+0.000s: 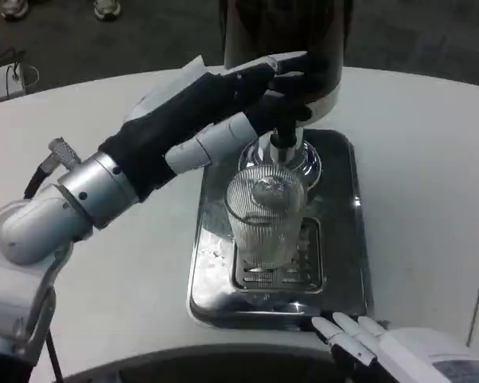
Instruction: Grasp the cup under the faucet to collect the drink, then remove the cup.
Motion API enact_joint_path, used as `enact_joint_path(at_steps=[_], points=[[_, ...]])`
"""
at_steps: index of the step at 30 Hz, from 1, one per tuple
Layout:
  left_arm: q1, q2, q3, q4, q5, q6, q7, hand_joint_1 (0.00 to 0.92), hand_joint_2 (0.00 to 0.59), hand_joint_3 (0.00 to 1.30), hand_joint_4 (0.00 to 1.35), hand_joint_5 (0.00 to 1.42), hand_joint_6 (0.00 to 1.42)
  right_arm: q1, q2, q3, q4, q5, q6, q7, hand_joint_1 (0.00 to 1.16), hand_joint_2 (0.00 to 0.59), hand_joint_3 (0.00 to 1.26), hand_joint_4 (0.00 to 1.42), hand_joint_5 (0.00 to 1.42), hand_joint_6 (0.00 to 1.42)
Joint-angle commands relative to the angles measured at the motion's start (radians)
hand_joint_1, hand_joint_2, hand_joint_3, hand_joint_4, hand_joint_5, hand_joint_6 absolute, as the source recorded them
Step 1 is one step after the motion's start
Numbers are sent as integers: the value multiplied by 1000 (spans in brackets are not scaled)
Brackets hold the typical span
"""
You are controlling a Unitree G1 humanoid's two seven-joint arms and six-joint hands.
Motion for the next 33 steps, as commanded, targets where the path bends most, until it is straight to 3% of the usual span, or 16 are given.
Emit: enact_joint_path(at_steps=[1,15,20,22,25,28,33], points=[[1,17,-42,3,65,-45,-44,0,61,191,199,305,310,30,49,-17,-13,32,-15,-5,535,413,53,0,0,0],[-45,77,-127,39,272,-216,-40,0,33,173,167,267,276,59,59,-61,-13,126,14,-10,522,422,54,0,0,0],[-58,94,-150,50,337,-264,-21,0,25,169,156,255,275,62,55,-79,-13,181,87,-5,519,423,54,0,1,0],[-59,95,-155,55,342,-269,-18,0,25,169,153,252,275,64,62,-90,-13,234,150,-20,517,414,54,0,25,1],[-58,97,-156,61,343,-272,-11,0,24,165,152,250,275,74,71,-106,-13,334,242,-77,575,347,16,0,82,41],[-53,97,-149,62,333,-272,-7,0,24,162,151,248,275,75,63,-117,-11,419,301,-195,673,274,0,2,143,96],[-45,104,-147,56,338,-276,0,0,24,160,151,245,268,18,-5,-95,76,489,375,-331,715,244,0,0,18,66]])
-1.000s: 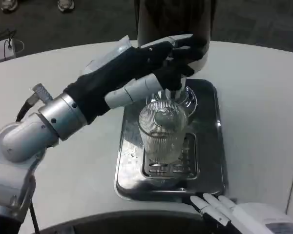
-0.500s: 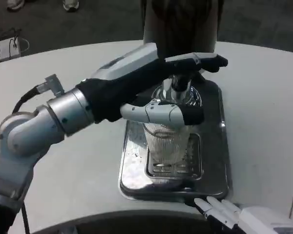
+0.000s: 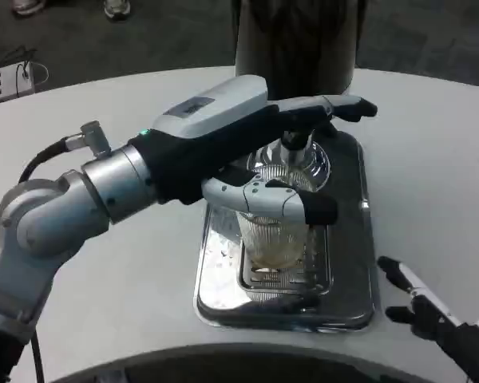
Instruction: Grasp the cup under the faucet to collect the drink, then remove the cup.
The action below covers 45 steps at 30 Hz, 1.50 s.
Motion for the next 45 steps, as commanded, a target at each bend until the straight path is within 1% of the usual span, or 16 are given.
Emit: enact_joint_path(at_steps=[1,6,10,11,16,20,26,28,37,45], points=[[34,19,-34,12,36,-6,-32,0,24,160,151,244,267,-59,-26,23,88,56,47,-114,715,243,0,0,4,57],[40,27,-25,6,25,-4,-29,0,23,160,151,238,263,-116,-64,58,157,66,57,-220,708,239,0,0,0,8],[46,35,-16,-1,14,-4,-28,0,23,160,151,236,261,-162,-75,105,222,48,46,-322,709,233,0,0,0,3],[48,36,-14,-3,12,-4,-27,0,23,159,151,236,261,-172,-82,114,236,48,44,-341,725,221,0,0,0,1],[60,43,-2,-12,-1,-4,-25,0,12,159,151,235,260,-233,-109,152,302,47,49,-417,760,209,0,0,0,1],[65,45,5,-13,-11,-3,-28,0,7,159,151,235,259,-296,-115,182,368,47,65,-468,784,207,0,0,0,1],[66,47,10,-8,-16,-1,-25,0,3,161,151,235,259,-382,-126,208,449,60,85,-521,788,207,0,0,0,1],[66,47,11,-7,-16,-1,-24,0,3,164,151,235,259,-398,-127,214,469,69,87,-533,788,207,0,0,0,1],[66,54,21,-13,-20,0,-23,0,1,168,151,235,259,-495,-129,254,559,107,101,-560,790,207,0,0,0,0],[66,61,28,-19,-32,10,-26,0,0,169,151,235,259,-573,-124,271,642,132,103,-591,790,207,0,0,0,0]])
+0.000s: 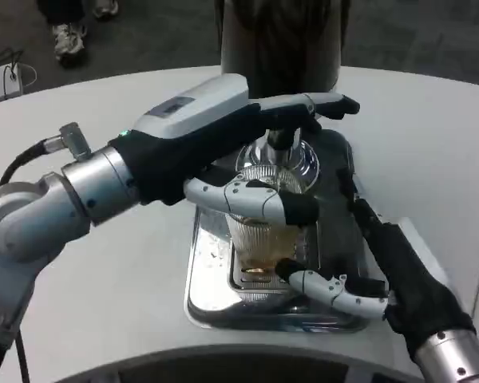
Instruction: Grasp the cup under the faucet to collect the drink, then remove the cup.
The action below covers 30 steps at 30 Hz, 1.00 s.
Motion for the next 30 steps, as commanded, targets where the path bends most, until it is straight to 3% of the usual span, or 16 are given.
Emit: enact_joint_path(at_steps=[1,13,27,30], points=[[36,25,-2,-3,4,18,-31,0,0,169,151,235,258,-41,2,10,48,22,6,-27,790,207,0,0,0,0],[61,28,33,-47,-27,50,-4,0,0,169,151,235,259,-119,2,33,133,59,-2,-61,790,207,0,0,0,0],[136,-93,183,-126,-110,82,172,0,4,180,131,224,281,-150,-21,41,168,112,-12,-63,791,207,0,0,0,0],[161,-102,205,-161,-113,91,199,0,12,179,130,231,288,-149,-27,41,170,121,-13,-63,791,207,0,0,0,0]])
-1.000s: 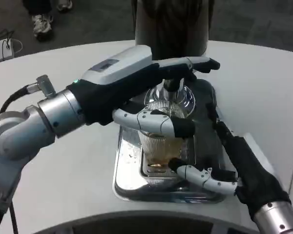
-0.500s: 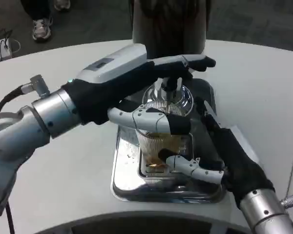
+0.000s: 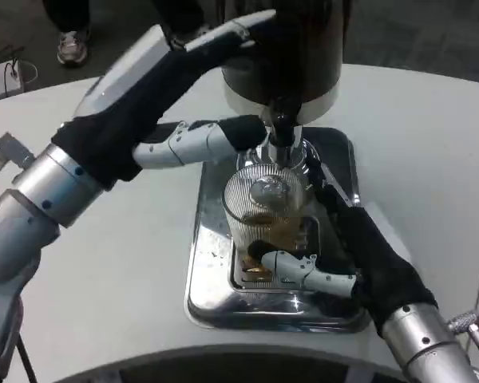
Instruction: Grasp the cup under the faucet to collect the drink, then remove the cup.
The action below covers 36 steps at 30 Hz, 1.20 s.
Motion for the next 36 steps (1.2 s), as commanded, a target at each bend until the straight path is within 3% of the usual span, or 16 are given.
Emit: enact_joint_path(at_steps=[1,10,18,28,36], points=[[57,-16,43,-66,-10,18,52,0,12,179,130,232,289,-7,-10,-2,12,21,-16,-5,791,207,0,0,0,0],[322,28,147,-345,119,156,113,0,25,93,3,94,197,-6,-25,-7,18,35,-27,-21,791,207,0,0,0,4],[593,16,236,-502,201,234,145,0,44,60,0,55,184,-23,-9,3,57,42,-43,-50,804,201,0,0,0,24],[783,-6,255,-587,253,257,169,0,52,57,0,49,177,-50,20,25,126,37,-76,-86,815,197,0,0,2,30],[901,-9,232,-659,290,320,139,0,57,37,0,0,118,-75,48,35,189,35,-107,-126,821,193,0,0,3,32]])
